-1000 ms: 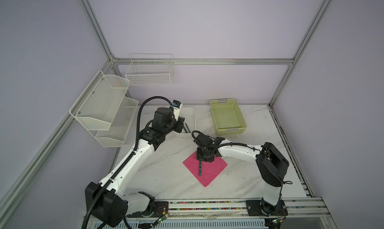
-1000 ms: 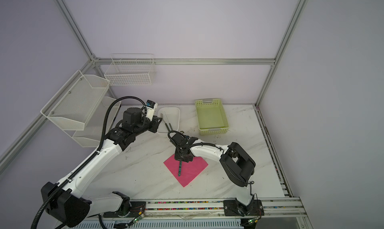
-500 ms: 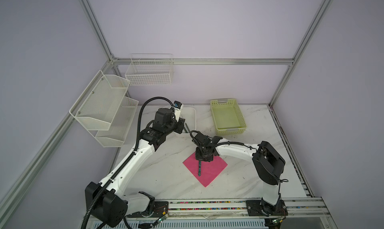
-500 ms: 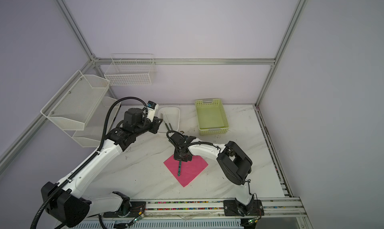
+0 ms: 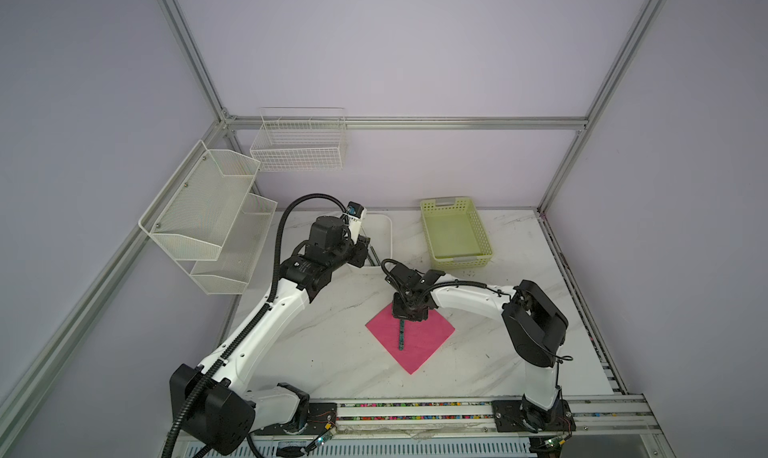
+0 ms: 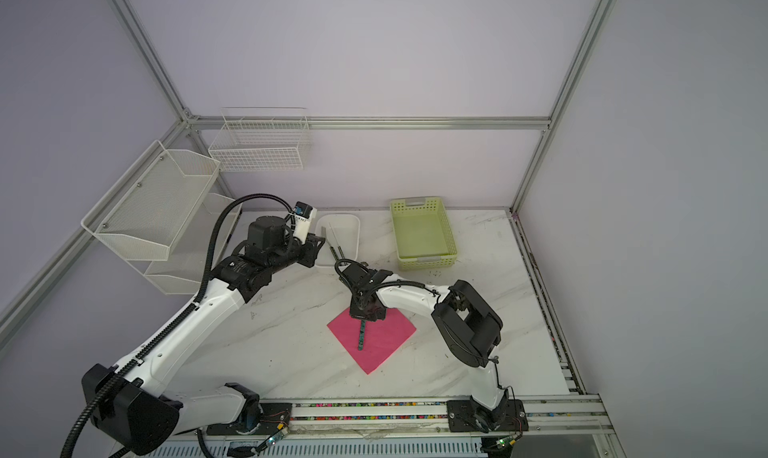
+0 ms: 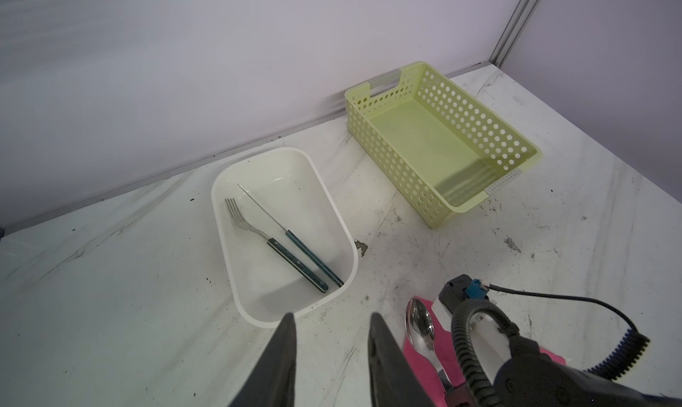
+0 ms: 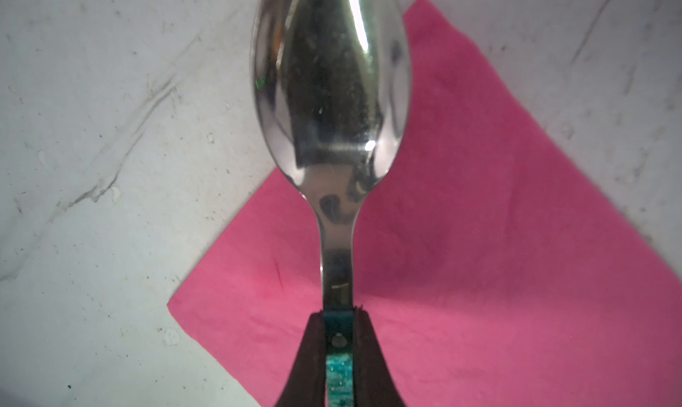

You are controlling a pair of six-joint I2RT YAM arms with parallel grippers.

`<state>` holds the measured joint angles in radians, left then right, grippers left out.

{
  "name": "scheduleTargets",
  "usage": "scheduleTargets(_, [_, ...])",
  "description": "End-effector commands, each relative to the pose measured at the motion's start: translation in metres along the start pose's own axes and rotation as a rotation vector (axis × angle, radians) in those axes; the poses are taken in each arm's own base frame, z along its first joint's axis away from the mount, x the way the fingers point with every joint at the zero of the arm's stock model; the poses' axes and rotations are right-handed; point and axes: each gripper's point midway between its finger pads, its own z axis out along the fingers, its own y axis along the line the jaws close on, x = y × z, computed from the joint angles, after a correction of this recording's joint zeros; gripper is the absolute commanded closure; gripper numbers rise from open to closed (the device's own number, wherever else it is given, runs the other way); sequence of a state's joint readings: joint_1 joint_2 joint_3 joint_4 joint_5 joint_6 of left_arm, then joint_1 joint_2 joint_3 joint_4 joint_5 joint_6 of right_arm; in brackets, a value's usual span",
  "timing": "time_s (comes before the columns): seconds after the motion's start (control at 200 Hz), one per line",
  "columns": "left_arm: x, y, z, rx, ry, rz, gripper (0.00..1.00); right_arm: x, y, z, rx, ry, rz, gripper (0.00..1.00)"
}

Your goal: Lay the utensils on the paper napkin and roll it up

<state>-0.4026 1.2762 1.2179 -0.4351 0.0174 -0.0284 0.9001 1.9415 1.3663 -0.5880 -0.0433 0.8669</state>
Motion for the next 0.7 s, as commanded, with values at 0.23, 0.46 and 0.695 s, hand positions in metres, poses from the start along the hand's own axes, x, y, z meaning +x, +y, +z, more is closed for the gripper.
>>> scheduleTargets(0.23, [-0.0002, -0.0038, -0.0048, 0.006, -0.023, 0.036, 0.68, -0.0028, -0.0035, 0.0034, 0.018, 0.007, 0.002, 1.0])
scheduleTargets(0.46, [0.0004, -0.0033, -0.0048, 0.001, -0.021, 0.038, 0.68, -0.0026, -0.0043, 0.0053, 0.019, 0.008, 0.004, 1.0])
scheduleTargets(0.695, [0.0006, -0.0037, -0.0045, 0.001, -0.021, 0.041, 0.68, -0.0041, -0.0012, 0.0067, 0.01, 0.01, -0.001, 1.0])
